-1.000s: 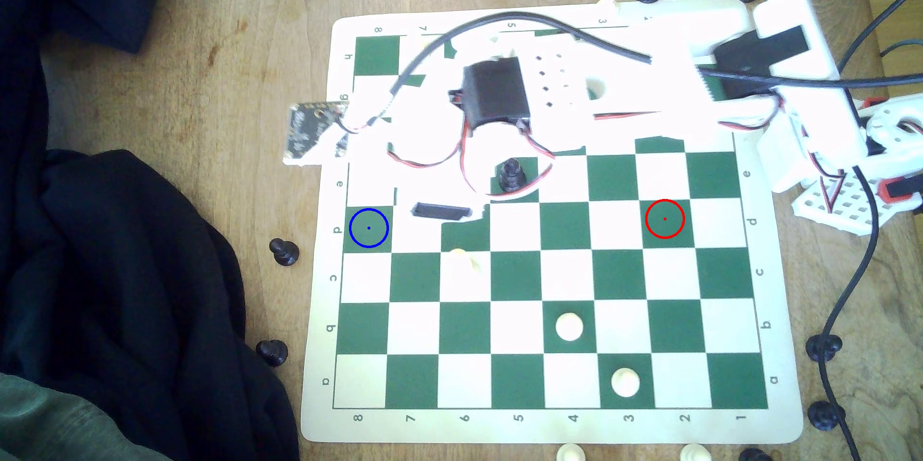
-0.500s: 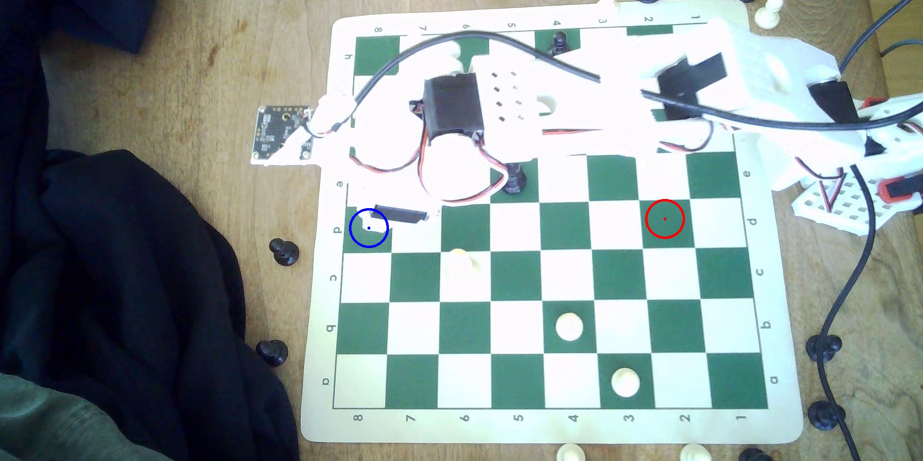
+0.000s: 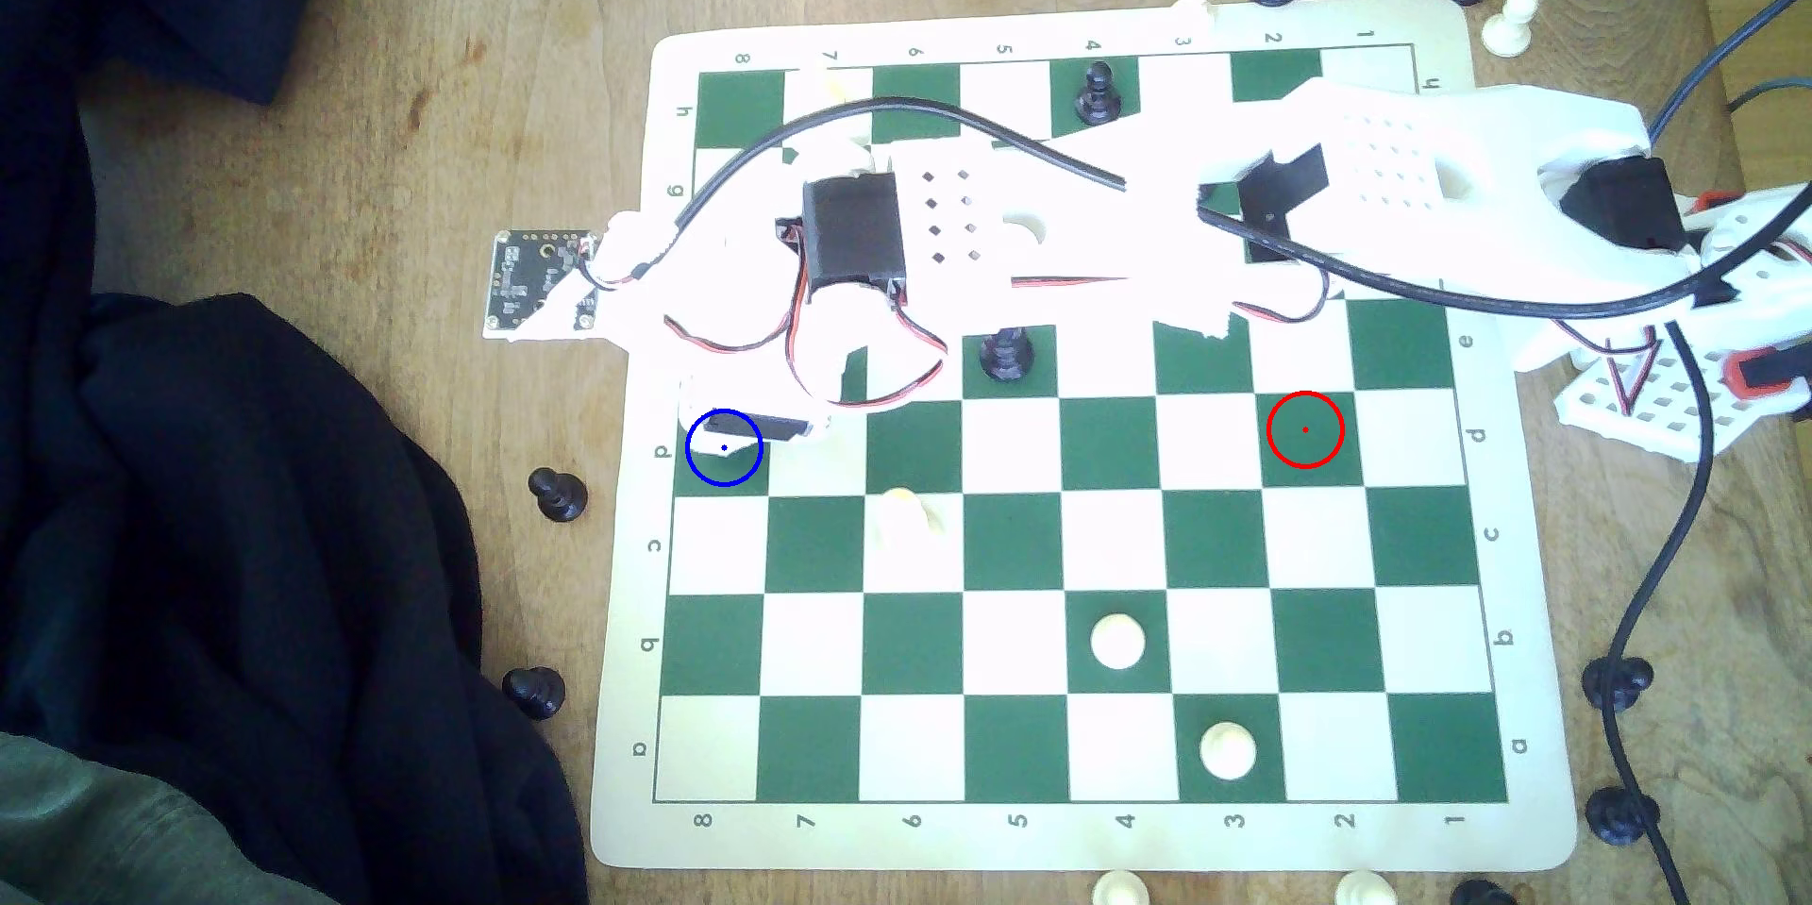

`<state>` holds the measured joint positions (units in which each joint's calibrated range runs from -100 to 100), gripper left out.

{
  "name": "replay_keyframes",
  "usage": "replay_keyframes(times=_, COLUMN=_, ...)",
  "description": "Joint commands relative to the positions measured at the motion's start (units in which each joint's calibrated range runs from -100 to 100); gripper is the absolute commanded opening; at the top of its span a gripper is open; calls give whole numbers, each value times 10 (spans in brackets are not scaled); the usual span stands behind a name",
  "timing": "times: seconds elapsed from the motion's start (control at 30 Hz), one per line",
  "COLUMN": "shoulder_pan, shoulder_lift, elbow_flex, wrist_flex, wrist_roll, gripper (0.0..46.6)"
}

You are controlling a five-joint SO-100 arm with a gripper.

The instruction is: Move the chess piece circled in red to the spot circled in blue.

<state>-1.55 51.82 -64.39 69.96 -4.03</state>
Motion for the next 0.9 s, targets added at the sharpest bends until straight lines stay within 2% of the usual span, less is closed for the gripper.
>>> replay_keyframes(times=0.0, shoulder_pan=-8, shoulder_lift=-21, elbow_flex=-51, wrist_flex=-15, wrist_roll=-2, gripper=4)
replay_keyframes(times=0.47, shoulder_pan=-8, shoulder_lift=9, elbow_flex=-51, wrist_flex=-6, wrist_roll=0, gripper=9)
replay_keyframes(times=0.67, shoulder_pan=-6, shoulder_lift=13, elbow_flex=-51, wrist_flex=-7, wrist_roll=0, gripper=138)
replay_keyframes(times=0.87, shoulder_pan=-6, shoulder_lift=15, elbow_flex=-51, wrist_flex=-7, wrist_roll=-2, gripper=179)
